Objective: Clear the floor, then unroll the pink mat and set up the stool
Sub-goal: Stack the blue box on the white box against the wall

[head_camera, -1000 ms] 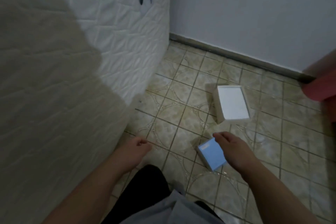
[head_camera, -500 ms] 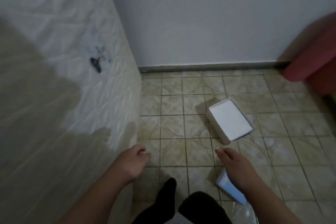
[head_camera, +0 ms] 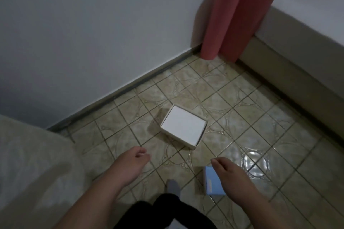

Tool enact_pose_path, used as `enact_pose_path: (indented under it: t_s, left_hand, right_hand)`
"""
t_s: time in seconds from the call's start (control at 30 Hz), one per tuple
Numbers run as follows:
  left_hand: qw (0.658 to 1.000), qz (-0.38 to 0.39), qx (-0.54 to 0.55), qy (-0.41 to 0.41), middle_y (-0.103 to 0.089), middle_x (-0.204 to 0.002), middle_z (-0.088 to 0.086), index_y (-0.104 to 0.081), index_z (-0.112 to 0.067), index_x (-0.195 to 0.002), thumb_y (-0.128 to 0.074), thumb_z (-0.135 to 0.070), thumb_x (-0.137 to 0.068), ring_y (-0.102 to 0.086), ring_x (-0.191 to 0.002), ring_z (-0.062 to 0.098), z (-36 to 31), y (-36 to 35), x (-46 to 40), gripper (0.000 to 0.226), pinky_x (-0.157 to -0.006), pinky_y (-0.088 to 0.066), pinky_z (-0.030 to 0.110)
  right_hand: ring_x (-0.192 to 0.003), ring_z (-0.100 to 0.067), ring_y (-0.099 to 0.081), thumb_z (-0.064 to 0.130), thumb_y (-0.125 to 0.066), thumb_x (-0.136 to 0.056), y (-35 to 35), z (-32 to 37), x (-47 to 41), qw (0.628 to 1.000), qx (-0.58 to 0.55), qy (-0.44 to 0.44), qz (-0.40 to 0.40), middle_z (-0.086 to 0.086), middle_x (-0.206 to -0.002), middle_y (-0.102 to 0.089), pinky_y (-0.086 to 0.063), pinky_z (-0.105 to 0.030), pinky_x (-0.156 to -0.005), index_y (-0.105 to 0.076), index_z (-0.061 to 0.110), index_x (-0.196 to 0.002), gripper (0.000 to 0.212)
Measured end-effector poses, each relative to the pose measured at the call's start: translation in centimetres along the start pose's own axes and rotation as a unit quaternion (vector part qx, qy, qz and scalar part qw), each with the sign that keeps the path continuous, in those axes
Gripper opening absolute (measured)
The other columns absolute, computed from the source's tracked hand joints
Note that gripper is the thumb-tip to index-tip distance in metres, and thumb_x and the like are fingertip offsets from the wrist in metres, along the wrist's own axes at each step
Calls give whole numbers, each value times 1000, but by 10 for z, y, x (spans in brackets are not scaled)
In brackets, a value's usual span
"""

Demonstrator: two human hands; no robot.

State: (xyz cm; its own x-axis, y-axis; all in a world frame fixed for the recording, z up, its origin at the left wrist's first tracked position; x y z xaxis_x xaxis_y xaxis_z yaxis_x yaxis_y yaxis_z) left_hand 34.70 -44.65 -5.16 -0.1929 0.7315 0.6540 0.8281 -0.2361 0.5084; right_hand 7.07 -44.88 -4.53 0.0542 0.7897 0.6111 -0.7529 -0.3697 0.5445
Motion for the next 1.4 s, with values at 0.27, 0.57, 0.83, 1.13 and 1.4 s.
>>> enact_pose_path:
  t_s: [0.27, 0.57, 0.83, 1.13, 1.4]
  left_hand:
    - [999, 31, -33, -2, -63, -104, -3, -57, -31, -93, -56, -29, -89, -56, -93, 10, -17, 50, -70, 4, -70, -40, 20]
    - [995, 62, -78, -24, -64, -109, 0, -62, -20, -116, -58, -30, -89, -57, -94, 13, -38, 58, -185, 29, -79, -38, 24]
    - [990, 68, -92, -82, -59, -99, -6, -62, -26, -104, -56, -30, -89, -55, -96, 13, -16, -37, -320, 17, -80, -35, 24]
    - [972, 85, -198, -97, -54, -136, 8, -44, -16, -136, -58, -35, -87, -52, -119, 22, 89, -155, -536, 55, -82, -33, 24]
    - [974, 182, -64, -116, -56, -130, 4, -5, -50, -145, -52, -38, -91, -61, -105, 23, 151, -219, -646, 72, -83, -50, 32]
  right_hand:
    - [-86, -10, -50, 34, -43, -98, -4, 54, -62, 999, -29, -14, -34, 14, -85, -54, -35, -25, -68, -63, 20, -111, 28]
    - [-92, -11, -49, 35, -43, -97, -35, 35, -130, 986, -108, -82, -95, 8, -98, -59, -33, -27, -80, -61, 22, -115, 28]
    - [-98, -11, -49, 34, -45, -96, -79, -48, -251, 966, -161, -97, -179, 6, -109, -55, -34, -28, -83, -54, 21, -128, 35]
    - [-118, -22, -52, 34, -50, -94, -190, -190, -425, 960, -127, -112, -223, -10, -146, -42, -37, -33, -94, -26, 26, -147, 59]
    - [-121, -44, -51, 27, -60, -89, -239, -275, -528, 965, -43, -90, -242, -20, -145, -42, -40, -41, -92, -1, 34, -149, 85]
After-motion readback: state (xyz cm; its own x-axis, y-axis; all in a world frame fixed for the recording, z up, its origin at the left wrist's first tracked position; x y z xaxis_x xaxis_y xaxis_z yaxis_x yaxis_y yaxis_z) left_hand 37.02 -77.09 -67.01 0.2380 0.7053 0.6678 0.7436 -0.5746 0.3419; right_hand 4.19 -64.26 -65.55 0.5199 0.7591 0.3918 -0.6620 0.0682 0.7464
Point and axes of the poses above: each hand's wrist, its own x-axis away from the middle knuckle, its own y-axis out of the back of the hand, z = x × y, the point moved 4 cm from there along -x, towards the middle knuckle
